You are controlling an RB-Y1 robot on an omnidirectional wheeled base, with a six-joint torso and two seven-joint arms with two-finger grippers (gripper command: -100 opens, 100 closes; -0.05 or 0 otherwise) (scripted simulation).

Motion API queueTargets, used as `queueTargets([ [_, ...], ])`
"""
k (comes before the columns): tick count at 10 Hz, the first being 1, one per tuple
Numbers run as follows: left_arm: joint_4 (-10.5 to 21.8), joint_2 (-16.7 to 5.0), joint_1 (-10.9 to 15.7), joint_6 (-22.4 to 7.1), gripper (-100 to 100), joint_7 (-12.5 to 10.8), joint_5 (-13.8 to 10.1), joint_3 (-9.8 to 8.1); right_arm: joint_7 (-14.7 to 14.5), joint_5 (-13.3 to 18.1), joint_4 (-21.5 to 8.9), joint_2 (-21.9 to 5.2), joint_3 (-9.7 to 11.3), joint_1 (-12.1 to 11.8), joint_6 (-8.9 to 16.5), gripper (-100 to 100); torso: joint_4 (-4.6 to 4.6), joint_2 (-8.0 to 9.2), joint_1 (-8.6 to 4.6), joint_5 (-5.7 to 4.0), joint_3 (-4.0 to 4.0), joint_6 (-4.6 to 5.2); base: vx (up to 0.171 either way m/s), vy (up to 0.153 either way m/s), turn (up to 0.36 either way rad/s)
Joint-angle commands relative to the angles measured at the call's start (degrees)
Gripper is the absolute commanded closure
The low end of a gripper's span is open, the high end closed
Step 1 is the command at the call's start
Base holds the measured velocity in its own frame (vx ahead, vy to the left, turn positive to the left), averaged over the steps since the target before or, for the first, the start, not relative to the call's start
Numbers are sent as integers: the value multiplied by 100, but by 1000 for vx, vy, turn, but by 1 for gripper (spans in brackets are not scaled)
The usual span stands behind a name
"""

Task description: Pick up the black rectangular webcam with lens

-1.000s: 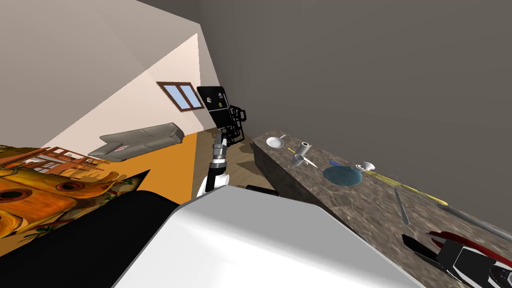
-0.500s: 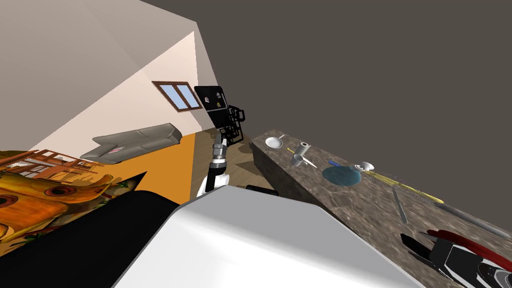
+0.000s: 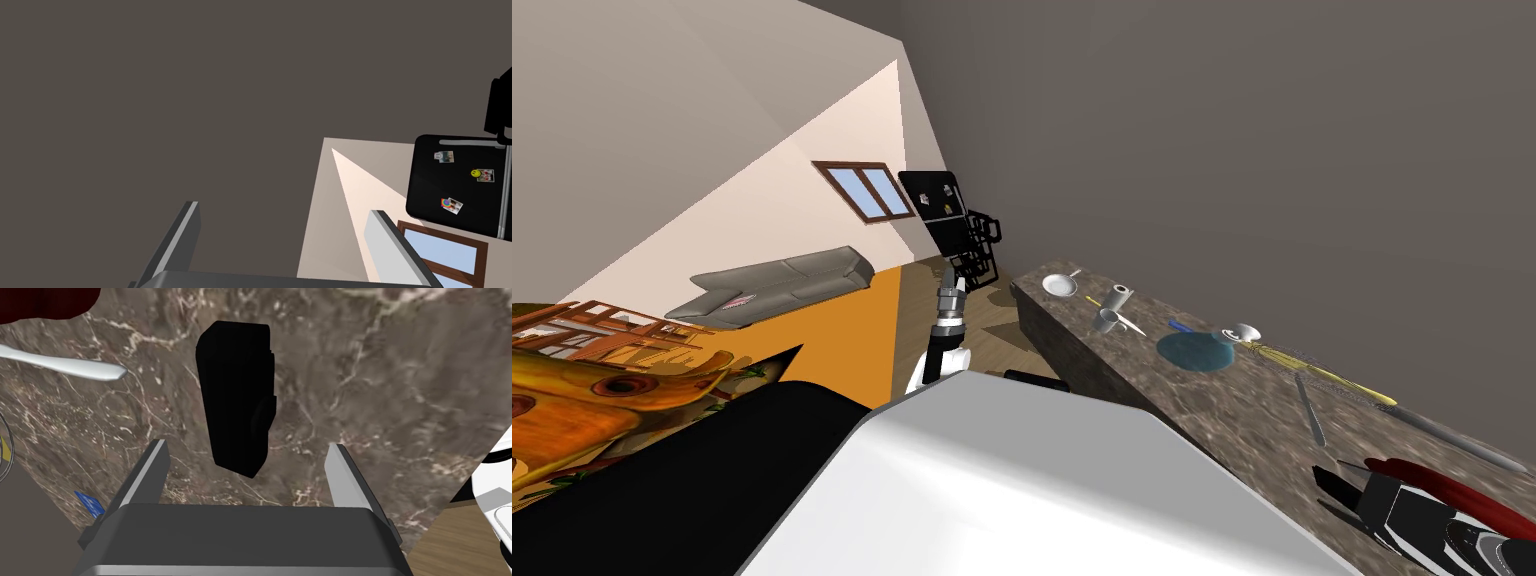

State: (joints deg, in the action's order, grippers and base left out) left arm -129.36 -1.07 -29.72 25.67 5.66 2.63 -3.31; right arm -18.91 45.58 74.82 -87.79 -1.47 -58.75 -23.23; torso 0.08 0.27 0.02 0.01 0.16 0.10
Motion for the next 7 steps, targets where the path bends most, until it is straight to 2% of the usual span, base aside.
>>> queueTargets([
  [1, 0, 0, 0, 0, 0, 0, 0, 0, -3, 1, -1, 2, 3, 3, -2, -100, 0, 0, 0, 0, 0, 0, 0, 0, 0],
  [6, 0, 0, 0, 0, 0, 0, 0, 0, -3, 1, -1, 2, 3, 3, -2, -100, 0, -2, 3, 1, -1, 1, 3, 4, -11],
  [7, 0, 0, 0, 0, 0, 0, 0, 0, -62, 46, -30, 176, 126, 58, 81, -100, 0, -2, 4, 1, -1, 1, -13, -15, 46],
])
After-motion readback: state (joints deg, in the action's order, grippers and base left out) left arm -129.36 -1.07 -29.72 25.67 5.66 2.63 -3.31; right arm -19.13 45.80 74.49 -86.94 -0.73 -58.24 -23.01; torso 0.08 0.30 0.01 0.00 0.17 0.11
